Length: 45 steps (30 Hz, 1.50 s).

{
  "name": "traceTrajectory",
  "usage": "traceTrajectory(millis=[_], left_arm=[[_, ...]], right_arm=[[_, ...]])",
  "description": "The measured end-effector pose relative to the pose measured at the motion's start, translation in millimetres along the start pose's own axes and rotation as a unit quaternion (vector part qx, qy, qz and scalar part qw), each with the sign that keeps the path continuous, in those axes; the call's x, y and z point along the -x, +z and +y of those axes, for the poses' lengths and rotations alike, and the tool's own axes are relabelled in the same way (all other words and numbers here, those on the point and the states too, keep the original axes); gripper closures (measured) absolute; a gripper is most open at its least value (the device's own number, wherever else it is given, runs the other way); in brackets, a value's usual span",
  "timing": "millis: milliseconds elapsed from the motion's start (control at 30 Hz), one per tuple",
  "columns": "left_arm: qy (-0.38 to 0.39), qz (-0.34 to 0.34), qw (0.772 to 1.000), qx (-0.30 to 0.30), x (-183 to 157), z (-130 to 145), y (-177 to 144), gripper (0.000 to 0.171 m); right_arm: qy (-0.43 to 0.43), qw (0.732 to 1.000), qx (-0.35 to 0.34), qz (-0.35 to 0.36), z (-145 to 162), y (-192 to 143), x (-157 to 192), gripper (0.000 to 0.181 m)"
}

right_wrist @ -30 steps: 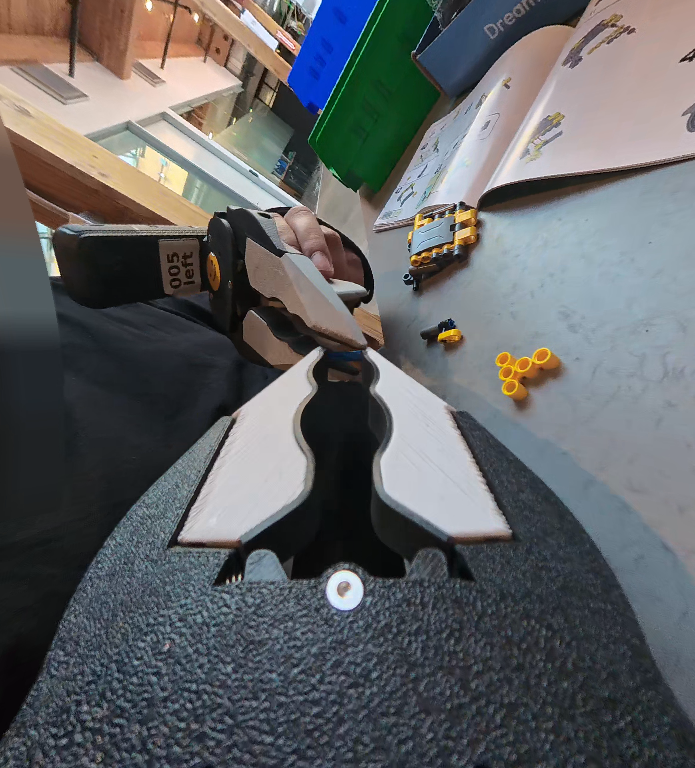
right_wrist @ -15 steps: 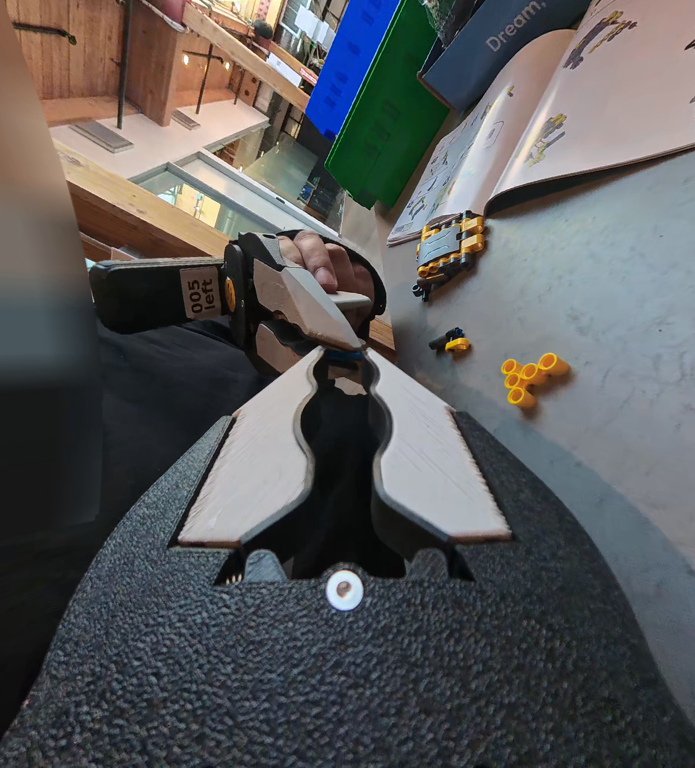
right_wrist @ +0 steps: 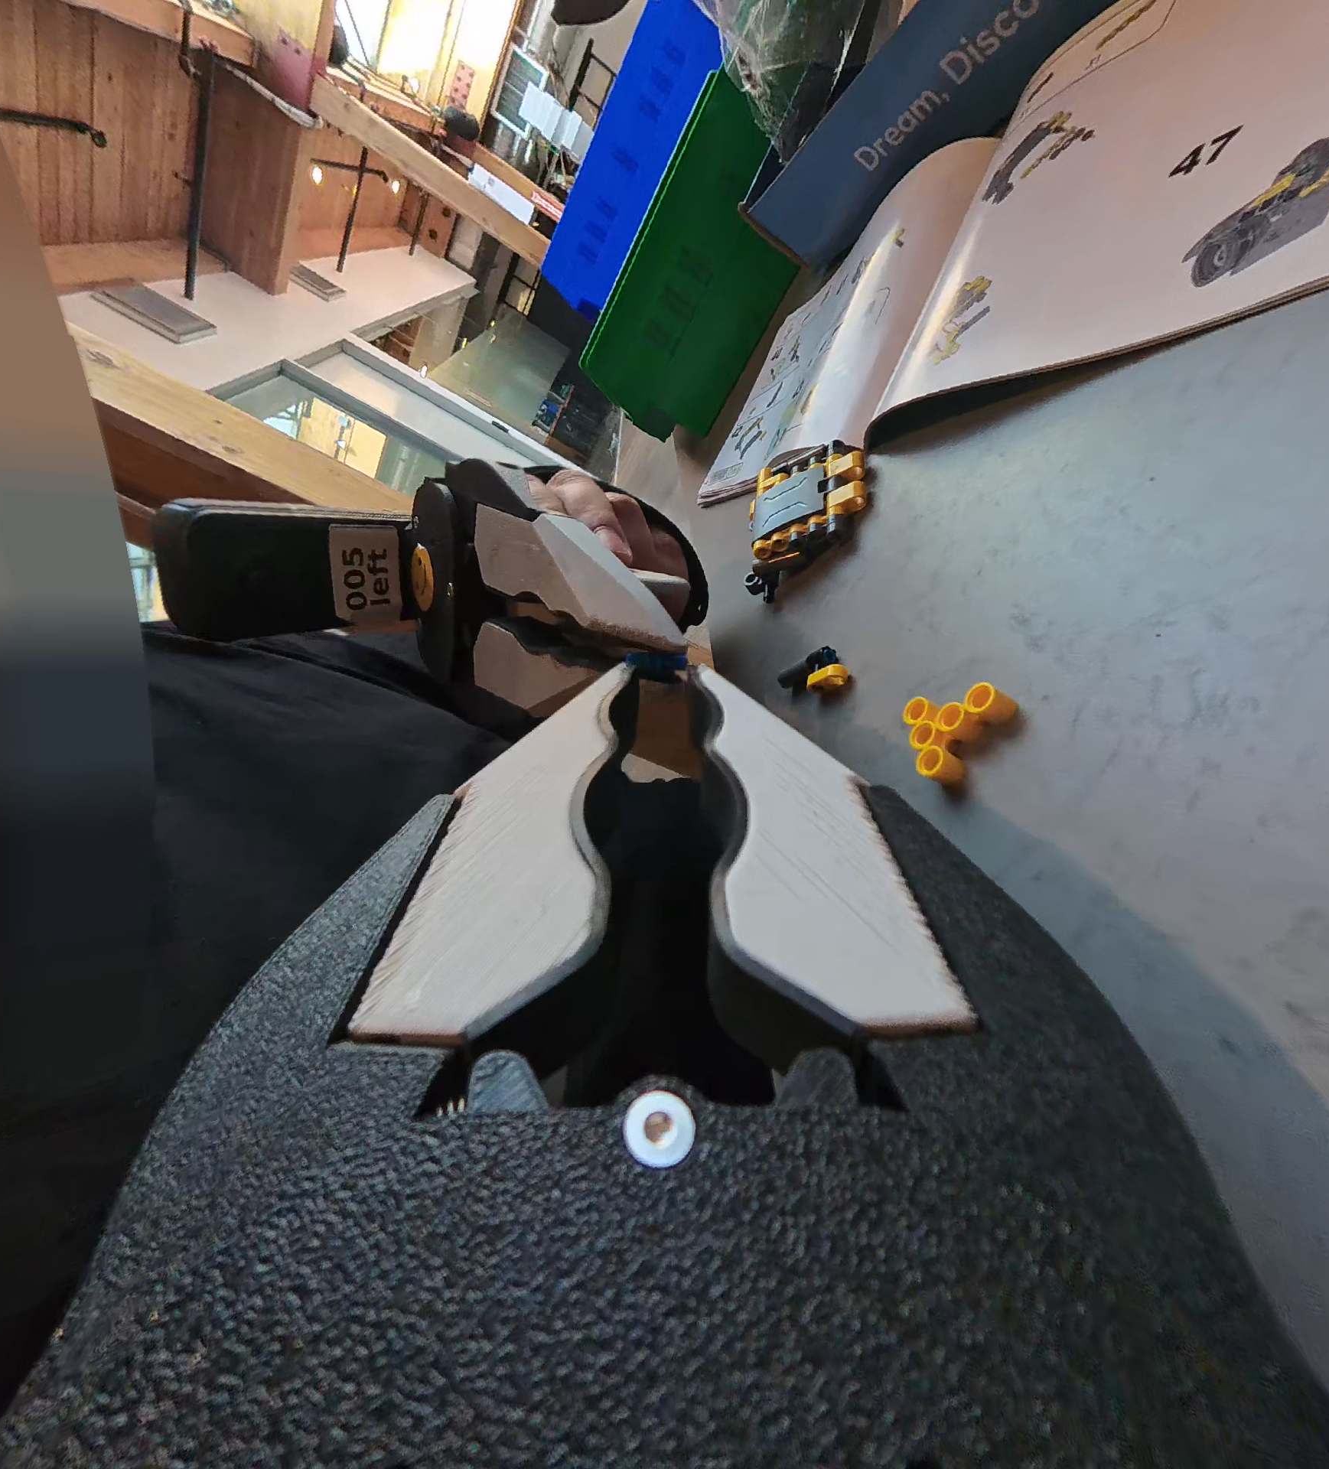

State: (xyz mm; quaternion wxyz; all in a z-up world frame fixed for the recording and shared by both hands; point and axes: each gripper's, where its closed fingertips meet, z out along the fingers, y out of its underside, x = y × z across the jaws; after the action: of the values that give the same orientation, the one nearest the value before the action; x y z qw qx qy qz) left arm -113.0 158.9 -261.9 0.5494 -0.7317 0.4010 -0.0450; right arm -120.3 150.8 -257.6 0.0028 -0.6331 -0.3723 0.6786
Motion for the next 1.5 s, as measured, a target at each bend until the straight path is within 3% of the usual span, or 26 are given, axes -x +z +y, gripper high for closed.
traceTrajectory(millis=[200,367,667,1000,1133,1367,1500], left_arm=[[-0.018,0.015,0.999,0.023,1.0,9.0,2.5,0.169],[-0.013,0.014,0.998,0.058,-0.9,19.8,8.0,0.169],[0.081,-0.055,0.989,0.113,4.6,27.2,10.2,0.169],[0.138,-0.088,0.976,0.142,5.7,31.7,11.9,0.169],[0.145,-0.097,0.973,0.155,7.2,35.4,13.0,0.169],[0.128,-0.093,0.976,0.151,7.7,35.0,12.9,0.169],[0.108,-0.082,0.979,0.156,7.8,40.1,13.8,0.169]], right_arm=[[-0.084,0.994,0.003,0.069,-7.6,-9.3,-1.7,0.159],[-0.181,0.963,0.061,0.189,0.6,-5.5,-13.9,0.16],[-0.121,0.979,0.036,0.16,-0.8,5.4,-14.8,0.161],[-0.097,0.981,0.041,0.165,3.9,9.9,-23.4,0.169],[-0.107,0.979,0.042,0.166,4.8,12.4,-21.5,0.181],[-0.147,0.96,0.051,0.234,1.3,2.5,-34.2,0.181],[-0.147,0.967,0.036,0.205,-3.8,3.0,-22.1,0.17]])
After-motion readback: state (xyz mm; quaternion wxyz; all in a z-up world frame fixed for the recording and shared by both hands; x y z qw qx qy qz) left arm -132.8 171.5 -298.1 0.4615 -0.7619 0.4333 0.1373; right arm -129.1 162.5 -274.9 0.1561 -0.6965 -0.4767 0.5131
